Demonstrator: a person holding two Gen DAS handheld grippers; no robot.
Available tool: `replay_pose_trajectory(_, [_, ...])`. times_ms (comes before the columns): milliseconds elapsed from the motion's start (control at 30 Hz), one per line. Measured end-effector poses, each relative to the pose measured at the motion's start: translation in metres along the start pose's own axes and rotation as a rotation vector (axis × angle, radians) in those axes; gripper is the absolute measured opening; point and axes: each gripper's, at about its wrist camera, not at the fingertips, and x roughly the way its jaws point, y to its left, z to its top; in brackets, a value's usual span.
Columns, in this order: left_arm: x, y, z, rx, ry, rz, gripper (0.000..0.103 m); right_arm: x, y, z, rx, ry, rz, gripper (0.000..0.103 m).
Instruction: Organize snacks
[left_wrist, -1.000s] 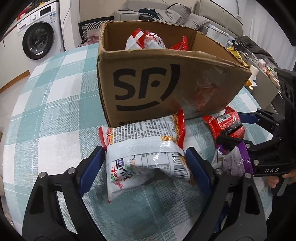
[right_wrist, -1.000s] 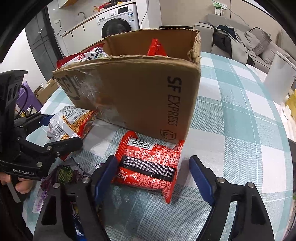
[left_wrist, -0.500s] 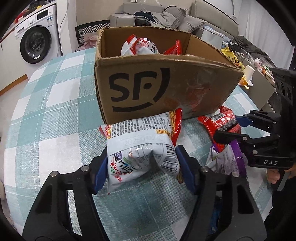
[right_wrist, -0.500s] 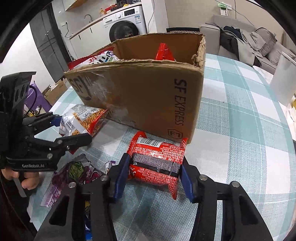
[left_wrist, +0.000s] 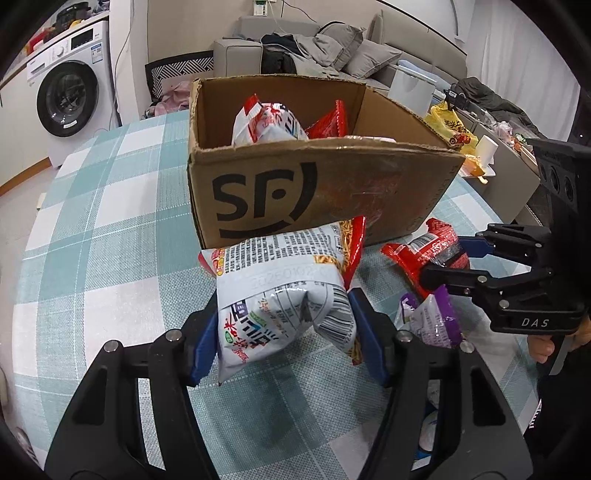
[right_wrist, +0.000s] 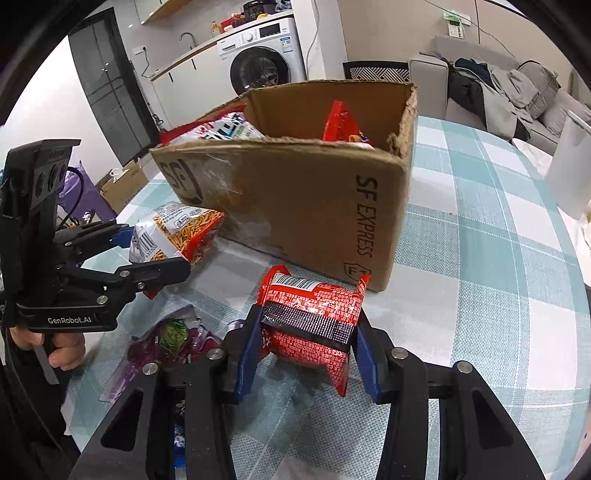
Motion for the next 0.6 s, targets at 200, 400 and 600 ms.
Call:
replay_pose_trajectory(200, [-0.014,-0.002,0.001,0.004,-0.028,0.003,0.062,-0.010,0.001,0.002,-0.003,-0.022,0.006,0.046])
replay_pose_trajectory(400, [-0.033,-0.004,0.004,0.011,-0.065,0.005,0.062,-0.022,0.005,-0.001,-0.004,-0.047,0.011,0.046])
replay_pose_trajectory(600, [-0.049,-0.011,0.007,0.017,-0.089,0.005,0.062,-0.034,0.005,0.003,0.004,-0.074,0.015,0.046])
